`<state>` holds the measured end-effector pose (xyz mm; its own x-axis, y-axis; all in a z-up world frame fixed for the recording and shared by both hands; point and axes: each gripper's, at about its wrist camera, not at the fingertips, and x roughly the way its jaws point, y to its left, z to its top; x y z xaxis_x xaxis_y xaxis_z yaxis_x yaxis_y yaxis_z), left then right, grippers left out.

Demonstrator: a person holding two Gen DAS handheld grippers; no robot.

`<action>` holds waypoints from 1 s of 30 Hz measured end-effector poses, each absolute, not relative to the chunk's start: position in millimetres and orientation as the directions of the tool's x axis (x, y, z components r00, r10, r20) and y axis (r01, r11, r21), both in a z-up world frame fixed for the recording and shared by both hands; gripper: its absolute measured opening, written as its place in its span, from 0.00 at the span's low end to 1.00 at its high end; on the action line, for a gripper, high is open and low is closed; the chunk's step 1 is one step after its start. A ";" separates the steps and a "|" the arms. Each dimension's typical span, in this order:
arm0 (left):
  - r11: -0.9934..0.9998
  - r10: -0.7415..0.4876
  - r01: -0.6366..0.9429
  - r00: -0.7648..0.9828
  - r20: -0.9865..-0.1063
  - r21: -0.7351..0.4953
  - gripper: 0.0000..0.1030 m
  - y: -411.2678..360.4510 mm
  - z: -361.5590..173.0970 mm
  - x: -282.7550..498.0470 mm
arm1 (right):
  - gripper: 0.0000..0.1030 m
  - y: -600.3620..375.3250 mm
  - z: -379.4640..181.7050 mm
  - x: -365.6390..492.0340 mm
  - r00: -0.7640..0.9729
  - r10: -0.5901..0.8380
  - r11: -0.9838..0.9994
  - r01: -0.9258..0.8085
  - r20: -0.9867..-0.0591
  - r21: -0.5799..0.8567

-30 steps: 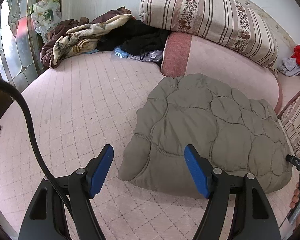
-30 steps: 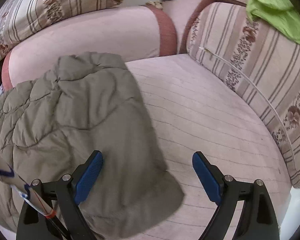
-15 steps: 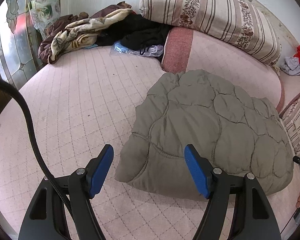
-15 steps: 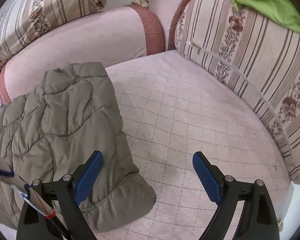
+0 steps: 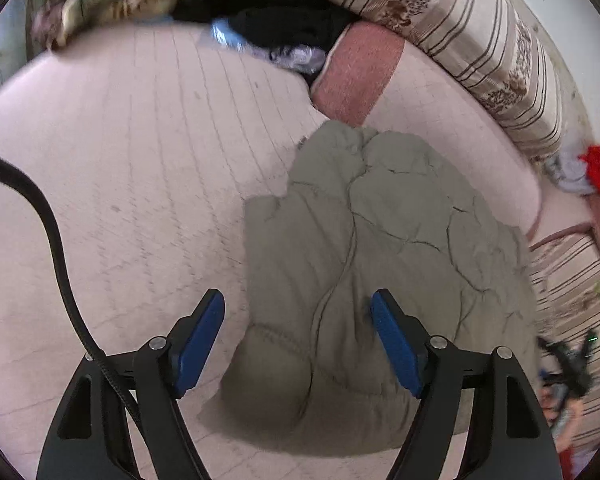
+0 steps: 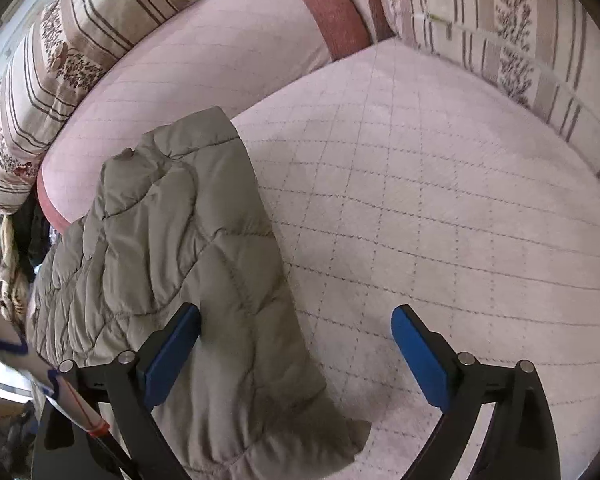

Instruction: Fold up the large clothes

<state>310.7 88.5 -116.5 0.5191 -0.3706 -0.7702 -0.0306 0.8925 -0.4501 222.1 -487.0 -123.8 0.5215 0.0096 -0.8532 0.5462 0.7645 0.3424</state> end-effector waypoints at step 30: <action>0.756 -0.612 0.031 0.391 -0.688 -0.654 0.60 64.7 -137.6 326.4 | 0.49 -466.4 -167.5 291.2 0.507 0.445 0.702 0.314 -0.738 0.639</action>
